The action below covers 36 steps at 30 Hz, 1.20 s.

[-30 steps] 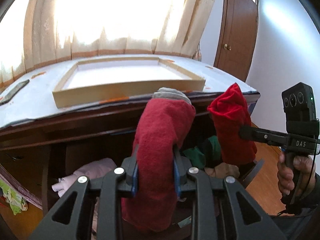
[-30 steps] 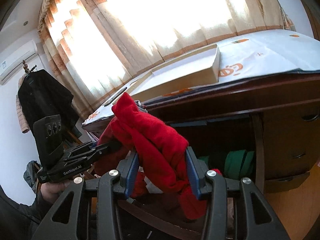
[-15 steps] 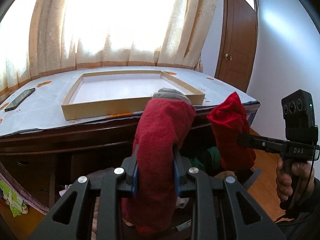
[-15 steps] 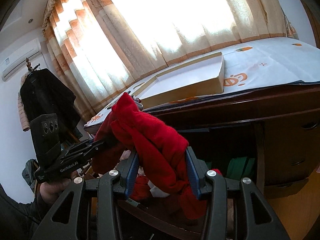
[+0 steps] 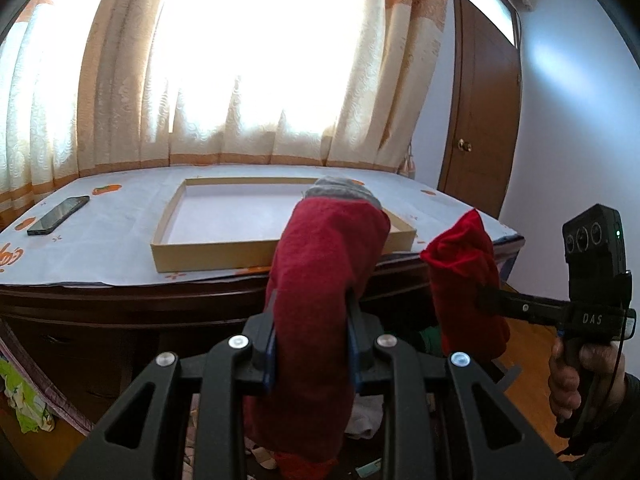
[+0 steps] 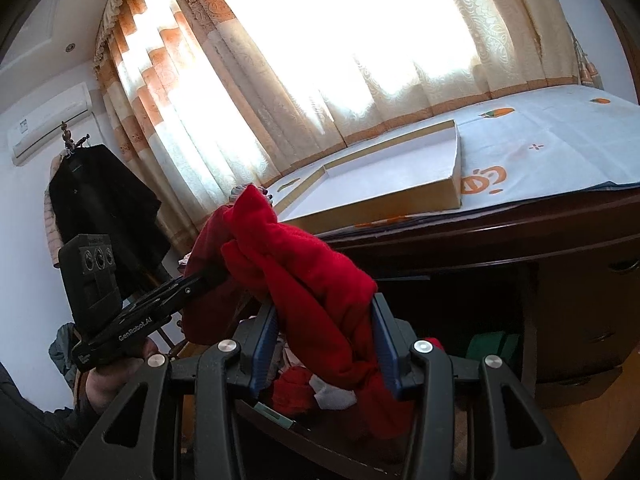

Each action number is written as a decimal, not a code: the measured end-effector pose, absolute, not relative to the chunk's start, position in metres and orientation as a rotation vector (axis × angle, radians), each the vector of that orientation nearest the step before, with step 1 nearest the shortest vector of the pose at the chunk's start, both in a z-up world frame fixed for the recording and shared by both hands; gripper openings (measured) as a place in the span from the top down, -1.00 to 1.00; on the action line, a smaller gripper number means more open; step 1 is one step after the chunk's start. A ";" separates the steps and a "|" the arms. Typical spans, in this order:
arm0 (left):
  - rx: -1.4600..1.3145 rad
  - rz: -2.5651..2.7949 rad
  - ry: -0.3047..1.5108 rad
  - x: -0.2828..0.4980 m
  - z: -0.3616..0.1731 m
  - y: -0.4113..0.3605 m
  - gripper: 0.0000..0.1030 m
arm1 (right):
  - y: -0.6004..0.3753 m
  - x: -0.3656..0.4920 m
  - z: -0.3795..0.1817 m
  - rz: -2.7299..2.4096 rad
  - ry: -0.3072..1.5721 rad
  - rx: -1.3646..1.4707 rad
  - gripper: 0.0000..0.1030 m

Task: Take underwear out of drawer
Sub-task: 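Lift both red items out of the drawer and carry them over the tray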

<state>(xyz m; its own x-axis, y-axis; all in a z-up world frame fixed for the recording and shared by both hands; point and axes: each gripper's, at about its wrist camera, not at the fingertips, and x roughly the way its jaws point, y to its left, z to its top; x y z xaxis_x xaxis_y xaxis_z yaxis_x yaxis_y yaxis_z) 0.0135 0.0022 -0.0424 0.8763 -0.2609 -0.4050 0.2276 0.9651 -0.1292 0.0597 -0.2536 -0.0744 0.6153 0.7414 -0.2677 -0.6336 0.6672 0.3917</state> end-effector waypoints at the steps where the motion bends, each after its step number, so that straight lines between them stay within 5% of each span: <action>1: -0.079 -0.252 0.429 0.013 -0.041 0.003 0.51 | -0.253 0.060 -0.074 0.806 0.430 0.273 0.09; 36: -0.106 -0.207 0.342 0.073 0.016 0.017 0.52 | -0.225 0.124 -0.002 0.862 0.411 0.332 0.09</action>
<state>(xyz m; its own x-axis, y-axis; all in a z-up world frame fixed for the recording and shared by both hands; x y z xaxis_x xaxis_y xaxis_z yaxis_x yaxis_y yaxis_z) 0.0726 0.0167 0.0156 0.9212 -0.2188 -0.3217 0.1831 0.9734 -0.1376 0.1241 -0.2249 -0.0018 0.5814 0.7853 -0.2128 -0.6603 0.6083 0.4404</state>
